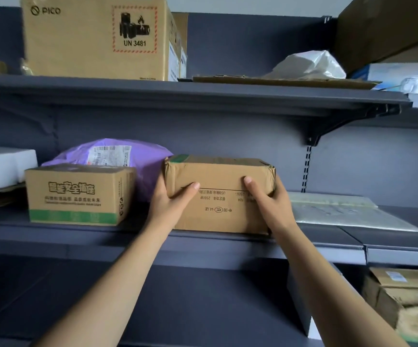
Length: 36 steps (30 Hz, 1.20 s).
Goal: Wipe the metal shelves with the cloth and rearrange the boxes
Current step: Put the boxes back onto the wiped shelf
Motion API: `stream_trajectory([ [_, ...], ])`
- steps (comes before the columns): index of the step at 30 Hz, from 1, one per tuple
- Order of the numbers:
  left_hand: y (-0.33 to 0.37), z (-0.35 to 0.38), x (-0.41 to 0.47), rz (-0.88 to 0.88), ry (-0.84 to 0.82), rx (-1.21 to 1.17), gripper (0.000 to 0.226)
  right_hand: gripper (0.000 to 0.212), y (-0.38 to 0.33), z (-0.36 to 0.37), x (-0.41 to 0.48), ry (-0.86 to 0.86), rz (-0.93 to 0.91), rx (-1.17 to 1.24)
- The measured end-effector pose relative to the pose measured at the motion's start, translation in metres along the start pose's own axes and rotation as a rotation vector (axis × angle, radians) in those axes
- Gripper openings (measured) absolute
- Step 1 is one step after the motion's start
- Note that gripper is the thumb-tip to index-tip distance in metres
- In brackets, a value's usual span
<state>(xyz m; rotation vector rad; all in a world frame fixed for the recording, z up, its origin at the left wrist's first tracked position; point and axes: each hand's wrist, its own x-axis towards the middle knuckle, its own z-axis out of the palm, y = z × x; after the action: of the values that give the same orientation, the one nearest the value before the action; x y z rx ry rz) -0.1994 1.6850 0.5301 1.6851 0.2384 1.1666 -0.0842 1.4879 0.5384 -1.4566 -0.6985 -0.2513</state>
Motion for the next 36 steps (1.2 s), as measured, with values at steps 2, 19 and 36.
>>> stream_trajectory([
  [2,0.007,-0.002,-0.009,0.014,-0.004,-0.021,0.076,0.048,-0.009,-0.004,-0.009,0.01,-0.011,0.008],
  [19,0.112,-0.037,-0.198,0.086,-0.003,-0.055,0.063,0.058,-0.093,-0.097,-0.183,-0.011,-0.015,0.026],
  [36,-0.014,-0.048,-0.261,-0.389,-0.161,0.115,0.077,0.025,0.022,-0.084,-0.26,-0.06,0.24,-0.086],
])
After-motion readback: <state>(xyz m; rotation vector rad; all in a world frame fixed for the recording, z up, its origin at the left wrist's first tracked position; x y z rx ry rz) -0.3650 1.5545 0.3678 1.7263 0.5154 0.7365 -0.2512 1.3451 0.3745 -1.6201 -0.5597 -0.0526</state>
